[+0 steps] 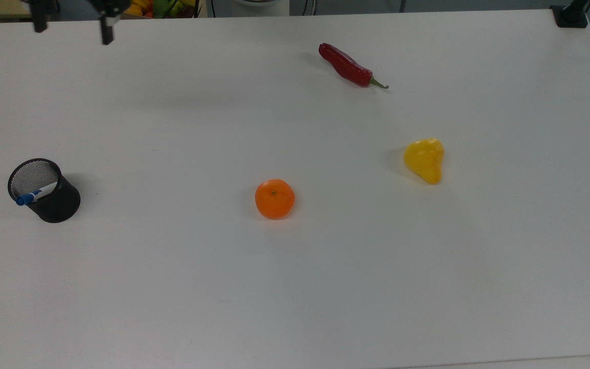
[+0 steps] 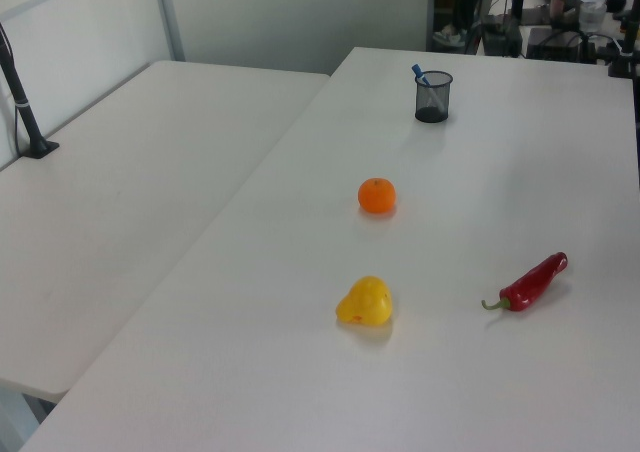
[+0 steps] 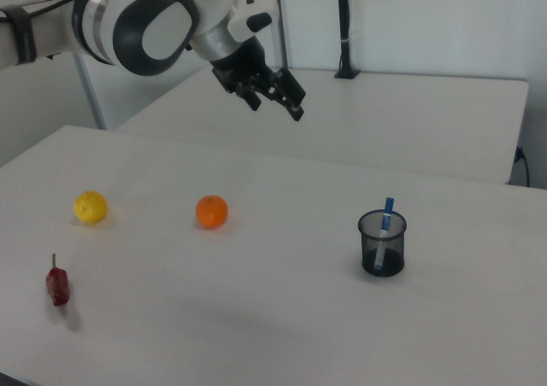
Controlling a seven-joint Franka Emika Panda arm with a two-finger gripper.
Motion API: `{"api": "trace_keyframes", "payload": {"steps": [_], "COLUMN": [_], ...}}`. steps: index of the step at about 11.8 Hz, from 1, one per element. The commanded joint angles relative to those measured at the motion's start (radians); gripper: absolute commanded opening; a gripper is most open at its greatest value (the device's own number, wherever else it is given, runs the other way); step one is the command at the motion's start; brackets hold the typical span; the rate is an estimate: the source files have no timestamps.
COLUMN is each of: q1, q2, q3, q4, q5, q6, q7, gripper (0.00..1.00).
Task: Take marker pen
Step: 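Move the gripper over the black mesh pen cup and lower it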
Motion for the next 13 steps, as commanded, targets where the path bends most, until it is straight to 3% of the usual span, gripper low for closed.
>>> {"api": "trace_keyframes", "payload": {"steps": [1,7,13], "q1": [-0.002,-0.020,-0.033], "q2": [0.072,0.213,0.341], "q3": [-0.054,-0.094,-0.108], "q4": [-0.010,-0.007,-0.008], "q5": [-0.051,-0.082,-0.070], "q6": [0.201,0.396,0.574], "q7": [0.071,0.079,0.086], "gripper": [0.99,0.83,0.80]}}
